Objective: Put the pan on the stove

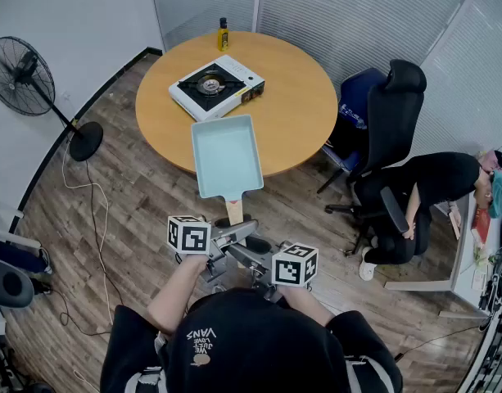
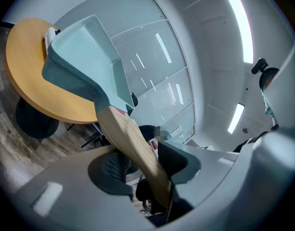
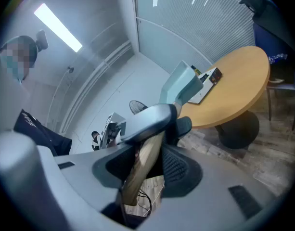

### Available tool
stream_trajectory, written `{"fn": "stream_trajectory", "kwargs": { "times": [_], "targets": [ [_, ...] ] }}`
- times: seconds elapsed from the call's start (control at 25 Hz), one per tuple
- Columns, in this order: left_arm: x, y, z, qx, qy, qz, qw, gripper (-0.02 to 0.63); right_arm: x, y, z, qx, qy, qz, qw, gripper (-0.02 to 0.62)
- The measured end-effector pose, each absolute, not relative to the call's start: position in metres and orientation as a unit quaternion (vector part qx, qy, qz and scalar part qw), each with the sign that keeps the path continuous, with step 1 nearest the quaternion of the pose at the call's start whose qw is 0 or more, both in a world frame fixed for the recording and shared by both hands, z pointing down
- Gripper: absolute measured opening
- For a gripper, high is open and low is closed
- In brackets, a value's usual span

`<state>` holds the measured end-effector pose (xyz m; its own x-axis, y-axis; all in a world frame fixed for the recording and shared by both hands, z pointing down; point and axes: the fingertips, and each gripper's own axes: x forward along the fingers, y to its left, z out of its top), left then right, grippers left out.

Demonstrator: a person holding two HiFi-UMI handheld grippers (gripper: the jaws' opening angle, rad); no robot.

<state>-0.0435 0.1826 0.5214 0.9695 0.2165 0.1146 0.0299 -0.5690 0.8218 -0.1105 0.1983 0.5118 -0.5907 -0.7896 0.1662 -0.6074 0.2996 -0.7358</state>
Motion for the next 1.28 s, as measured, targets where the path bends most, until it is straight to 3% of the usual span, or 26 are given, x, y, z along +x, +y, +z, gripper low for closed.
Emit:
{"fn": "stream_trajectory", "kwargs": {
  "times": [1.28],
  "targets": [
    [0.039,0.131,0.545,0.873,-0.015,0.071,0.482,0.178,-0.024,0.159,0.532,-0.368,0.824,-0.423,0.084,0.156]
  ]
}}
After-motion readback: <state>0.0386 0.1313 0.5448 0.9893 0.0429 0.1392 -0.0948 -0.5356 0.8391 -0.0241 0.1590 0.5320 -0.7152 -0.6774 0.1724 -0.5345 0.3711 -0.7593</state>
